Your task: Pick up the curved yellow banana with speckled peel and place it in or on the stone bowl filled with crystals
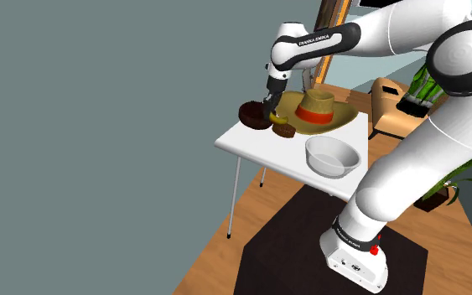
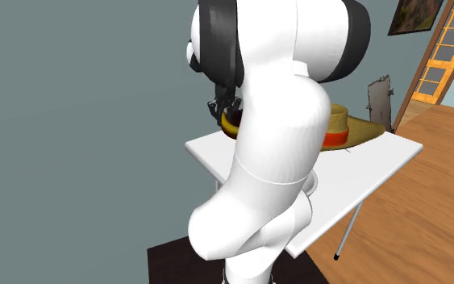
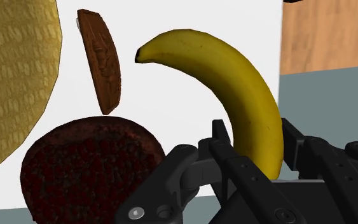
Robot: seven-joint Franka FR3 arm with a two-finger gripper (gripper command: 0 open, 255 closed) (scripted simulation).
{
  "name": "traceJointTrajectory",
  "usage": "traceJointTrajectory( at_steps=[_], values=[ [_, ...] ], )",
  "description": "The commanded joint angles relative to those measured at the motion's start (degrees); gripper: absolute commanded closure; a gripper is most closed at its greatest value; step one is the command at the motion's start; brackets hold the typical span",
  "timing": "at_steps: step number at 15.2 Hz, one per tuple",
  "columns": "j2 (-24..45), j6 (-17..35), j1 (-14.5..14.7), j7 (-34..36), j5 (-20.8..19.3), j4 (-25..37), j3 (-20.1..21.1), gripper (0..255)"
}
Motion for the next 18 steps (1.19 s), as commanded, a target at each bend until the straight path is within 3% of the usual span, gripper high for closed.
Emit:
traceJointTrajectory(
  at_steps=[1, 3, 9, 18],
  values=[
    [-0.5, -1.7, 0.0, 0.1, -0.1, 1.2, 0.1, 255],
    [-0.7, -2.7, 0.0, 0.2, -0.1, 2.0, 0.1, 255],
    [12.7, -4.4, -1.0, -5.0, 3.1, 16.7, -2.6, 255],
    [35.2, -12.7, -6.0, -11.4, 9.5, 46.2, -4.1, 255]
  ],
)
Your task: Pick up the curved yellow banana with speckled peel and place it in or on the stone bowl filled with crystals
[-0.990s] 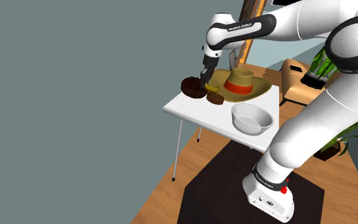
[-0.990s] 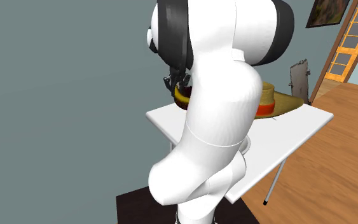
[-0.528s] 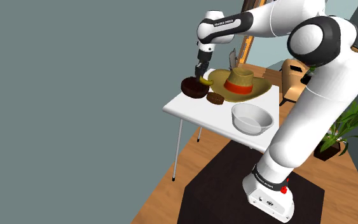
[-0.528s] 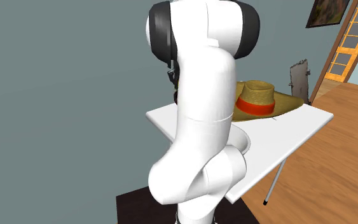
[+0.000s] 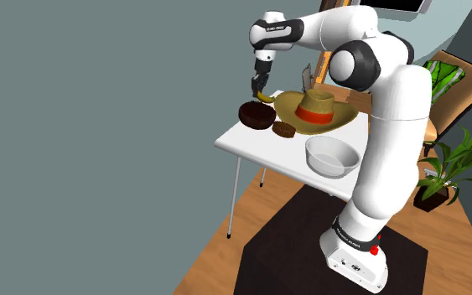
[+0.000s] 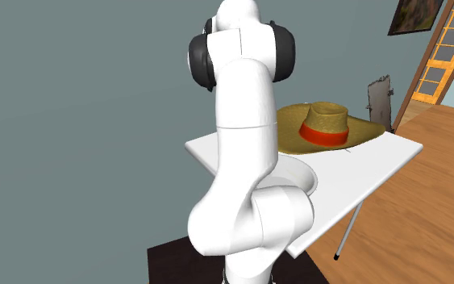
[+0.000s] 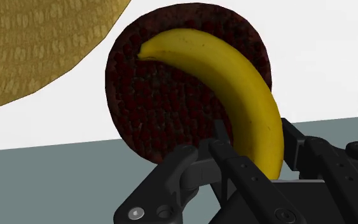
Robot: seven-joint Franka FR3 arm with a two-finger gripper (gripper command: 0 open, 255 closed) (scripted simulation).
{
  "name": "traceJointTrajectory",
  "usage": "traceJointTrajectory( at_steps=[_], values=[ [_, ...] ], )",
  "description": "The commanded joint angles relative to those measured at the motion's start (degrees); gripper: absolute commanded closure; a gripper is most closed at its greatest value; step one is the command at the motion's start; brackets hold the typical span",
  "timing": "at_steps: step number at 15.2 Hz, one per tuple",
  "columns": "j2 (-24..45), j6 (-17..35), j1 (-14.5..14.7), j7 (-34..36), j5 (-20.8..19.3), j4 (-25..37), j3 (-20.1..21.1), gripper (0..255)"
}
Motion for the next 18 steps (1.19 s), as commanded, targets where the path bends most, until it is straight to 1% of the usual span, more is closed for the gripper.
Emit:
traceJointTrajectory(
  at_steps=[1, 14, 18],
  values=[
    [7.6, -3.6, -2.1, -1.2, 2.0, 10.9, 0.1, 255],
    [8.2, 6.0, -1.6, -1.9, 2.4, 1.9, 0.5, 255],
    [8.3, 6.4, -1.6, -2.0, 2.4, 1.6, 0.5, 255]
  ],
)
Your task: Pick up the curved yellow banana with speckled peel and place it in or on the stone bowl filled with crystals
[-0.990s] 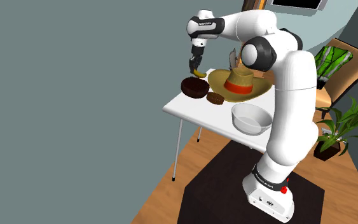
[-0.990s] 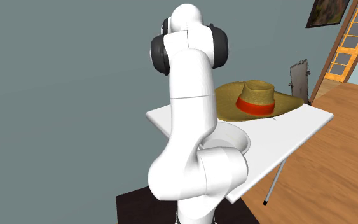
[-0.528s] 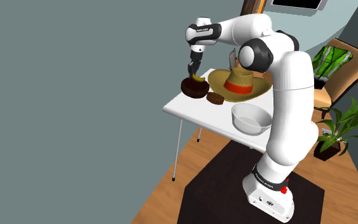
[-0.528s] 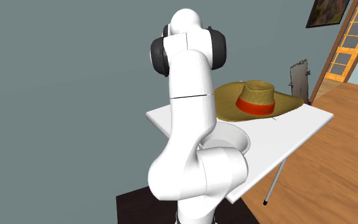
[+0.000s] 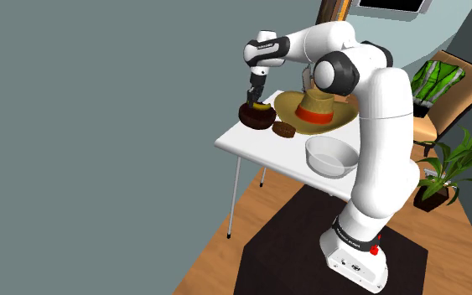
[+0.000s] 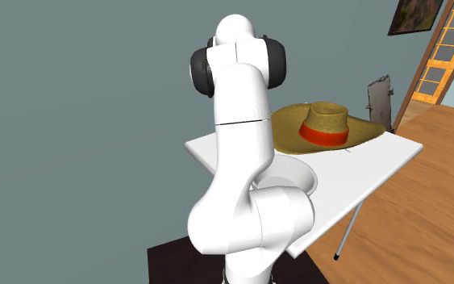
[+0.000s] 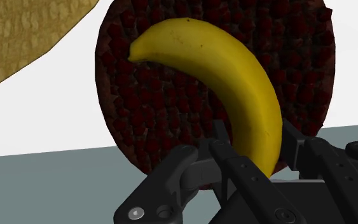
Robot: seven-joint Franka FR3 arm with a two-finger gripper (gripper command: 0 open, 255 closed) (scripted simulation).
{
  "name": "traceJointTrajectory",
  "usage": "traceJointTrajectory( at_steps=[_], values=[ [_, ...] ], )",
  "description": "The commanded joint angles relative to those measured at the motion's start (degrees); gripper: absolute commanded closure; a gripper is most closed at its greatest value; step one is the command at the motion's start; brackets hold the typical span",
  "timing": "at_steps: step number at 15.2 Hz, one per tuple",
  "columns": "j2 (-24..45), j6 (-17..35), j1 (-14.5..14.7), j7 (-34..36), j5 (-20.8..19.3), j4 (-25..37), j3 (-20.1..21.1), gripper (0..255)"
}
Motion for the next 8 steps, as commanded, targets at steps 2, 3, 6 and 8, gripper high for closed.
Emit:
traceJointTrajectory(
  at_steps=[2, 3, 6, 8],
  values=[
    [0.0, 0.1, 0.0, 0.0, 0.0, -0.1, 0.0, 255],
    [0.0, 0.1, 0.0, 0.0, 0.0, -0.1, 0.0, 255],
    [0.0, 0.1, 0.0, 0.0, 0.0, -0.1, 0.0, 0],
    [0.0, 0.1, 0.0, 0.0, 0.0, -0.1, 0.0, 0]
  ],
)
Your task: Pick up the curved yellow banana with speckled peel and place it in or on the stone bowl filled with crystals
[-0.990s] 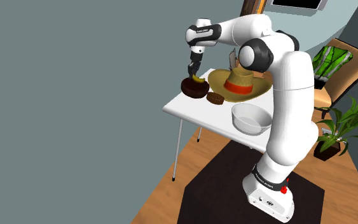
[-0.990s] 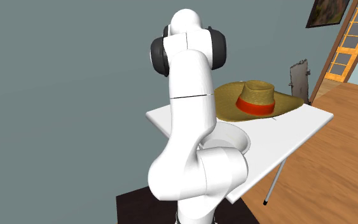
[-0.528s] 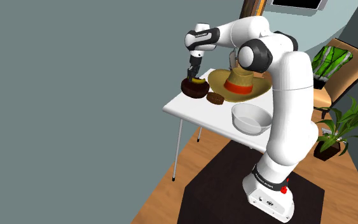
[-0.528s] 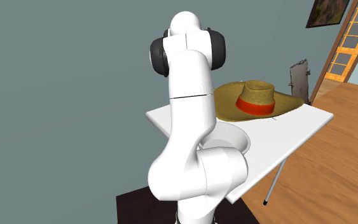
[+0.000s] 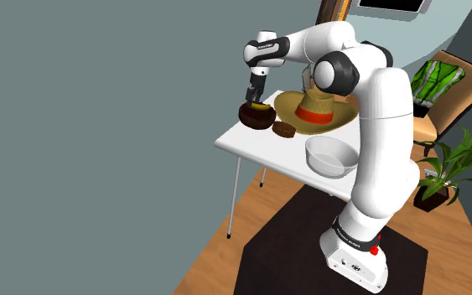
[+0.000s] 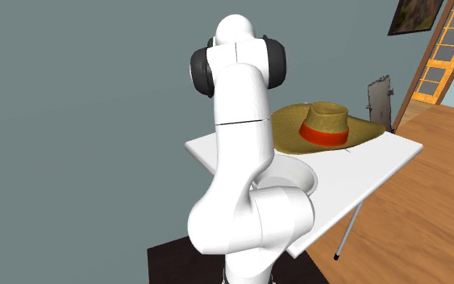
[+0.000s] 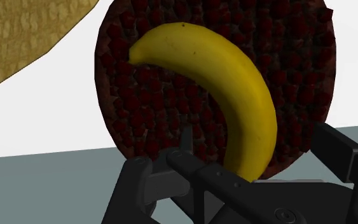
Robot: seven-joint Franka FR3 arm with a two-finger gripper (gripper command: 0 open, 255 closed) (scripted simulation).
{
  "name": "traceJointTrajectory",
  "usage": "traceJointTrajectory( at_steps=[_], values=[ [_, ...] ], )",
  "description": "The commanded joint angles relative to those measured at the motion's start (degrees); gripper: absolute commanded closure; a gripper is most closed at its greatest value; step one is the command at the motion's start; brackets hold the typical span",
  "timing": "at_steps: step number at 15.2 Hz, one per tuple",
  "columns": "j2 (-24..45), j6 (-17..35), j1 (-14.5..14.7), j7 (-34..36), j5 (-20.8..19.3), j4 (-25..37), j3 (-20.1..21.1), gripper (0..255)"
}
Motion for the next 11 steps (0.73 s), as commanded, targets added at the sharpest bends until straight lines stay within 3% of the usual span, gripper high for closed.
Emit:
traceJointTrajectory(
  at_steps=[1, 6, 11],
  values=[
    [0.0, 0.0, 0.0, 0.0, 0.0, 0.0, 0.0, 0],
    [-1.0, -6.7, -0.4, 0.4, -0.5, 5.8, -0.3, 0],
    [-1.0, -6.7, -0.4, 0.4, -0.5, 5.8, -0.3, 0]
  ],
)
